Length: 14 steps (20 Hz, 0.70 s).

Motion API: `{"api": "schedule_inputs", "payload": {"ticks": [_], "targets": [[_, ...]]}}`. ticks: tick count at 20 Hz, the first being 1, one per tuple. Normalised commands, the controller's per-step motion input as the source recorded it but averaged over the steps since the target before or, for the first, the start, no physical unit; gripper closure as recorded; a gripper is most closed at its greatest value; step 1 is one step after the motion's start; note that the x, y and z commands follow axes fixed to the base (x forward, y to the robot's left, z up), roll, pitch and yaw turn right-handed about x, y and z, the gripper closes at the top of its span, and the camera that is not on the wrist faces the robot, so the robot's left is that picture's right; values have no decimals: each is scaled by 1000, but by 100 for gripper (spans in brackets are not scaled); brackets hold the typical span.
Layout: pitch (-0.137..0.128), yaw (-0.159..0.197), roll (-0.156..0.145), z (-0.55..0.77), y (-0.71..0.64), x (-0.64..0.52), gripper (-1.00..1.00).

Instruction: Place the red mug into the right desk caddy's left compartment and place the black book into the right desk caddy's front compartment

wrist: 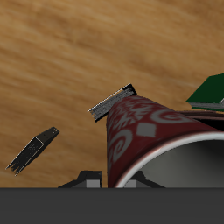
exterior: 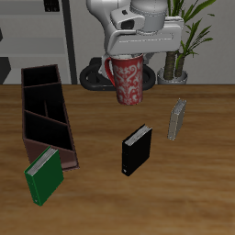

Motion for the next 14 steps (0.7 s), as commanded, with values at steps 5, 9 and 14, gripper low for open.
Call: {"api": "schedule_inputs", "payload": {"ticks": [5,9,14], "targets": [[-16,-60,-9,145,-205,-313,100],[-6,-50,5,135,-353,-266,100],[-17,-53,-12,118,-328,-169,100]]}}
